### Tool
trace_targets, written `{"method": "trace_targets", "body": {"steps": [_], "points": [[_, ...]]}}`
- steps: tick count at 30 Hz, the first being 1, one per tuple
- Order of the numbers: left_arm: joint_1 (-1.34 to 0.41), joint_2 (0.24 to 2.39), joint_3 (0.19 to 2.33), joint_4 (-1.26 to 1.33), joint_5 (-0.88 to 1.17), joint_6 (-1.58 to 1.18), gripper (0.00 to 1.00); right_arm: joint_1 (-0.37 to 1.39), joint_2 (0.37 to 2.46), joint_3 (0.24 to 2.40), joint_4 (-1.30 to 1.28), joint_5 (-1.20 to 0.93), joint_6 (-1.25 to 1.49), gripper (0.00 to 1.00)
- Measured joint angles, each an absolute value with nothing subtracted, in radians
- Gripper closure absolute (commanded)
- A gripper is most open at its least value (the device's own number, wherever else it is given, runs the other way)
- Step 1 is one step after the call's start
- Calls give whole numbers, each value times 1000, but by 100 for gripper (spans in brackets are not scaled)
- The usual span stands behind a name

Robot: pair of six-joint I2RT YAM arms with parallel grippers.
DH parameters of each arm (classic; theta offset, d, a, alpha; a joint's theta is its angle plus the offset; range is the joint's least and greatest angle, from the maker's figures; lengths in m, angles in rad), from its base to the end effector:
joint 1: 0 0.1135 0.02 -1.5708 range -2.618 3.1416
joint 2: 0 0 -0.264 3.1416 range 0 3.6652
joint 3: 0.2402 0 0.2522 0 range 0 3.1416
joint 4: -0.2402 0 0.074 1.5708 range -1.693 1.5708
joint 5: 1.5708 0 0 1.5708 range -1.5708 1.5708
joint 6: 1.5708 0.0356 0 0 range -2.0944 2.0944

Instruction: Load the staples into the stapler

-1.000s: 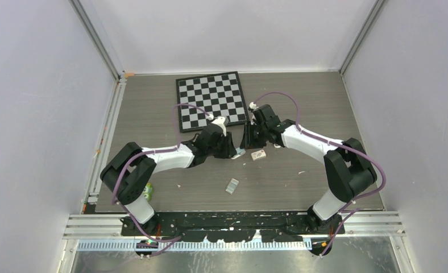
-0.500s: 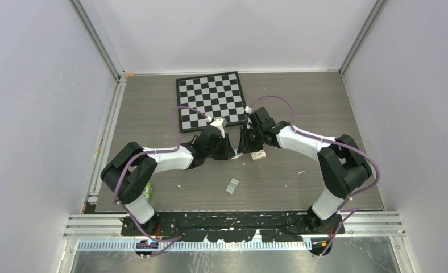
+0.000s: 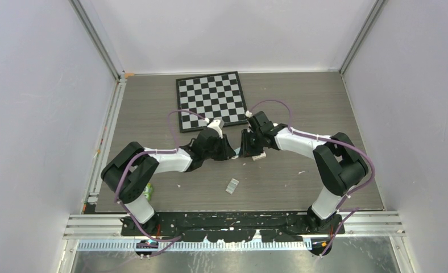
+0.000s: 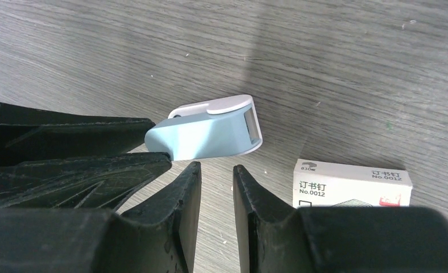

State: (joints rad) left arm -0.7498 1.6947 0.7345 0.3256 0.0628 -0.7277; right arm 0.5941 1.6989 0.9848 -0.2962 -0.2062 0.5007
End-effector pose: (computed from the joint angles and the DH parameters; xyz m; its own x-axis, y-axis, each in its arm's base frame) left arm 0.2403 -0.2268 0.1442 -0.8010 -0.1612 -0.5766 0.2469 0.7884 -0.5634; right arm 0.2743 0.1941 0.1681 -0.9220 -0.0558 -0.3831 -0.2228 0.8857 0.4073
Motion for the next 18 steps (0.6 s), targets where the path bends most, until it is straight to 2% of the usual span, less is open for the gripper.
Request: {"method": "trace_targets", "body": {"steps": [7, 11, 18], "points": [[-757, 1666, 791, 214, 47, -709, 72, 594, 1664, 986, -331, -181, 498, 58], [-760, 1664, 836, 140, 29, -686, 63, 594, 1568, 986, -358, -153, 494, 47], [-760, 1653, 886, 36, 27, -653, 60, 594, 1407, 971, -389, -102, 492, 27]]}}
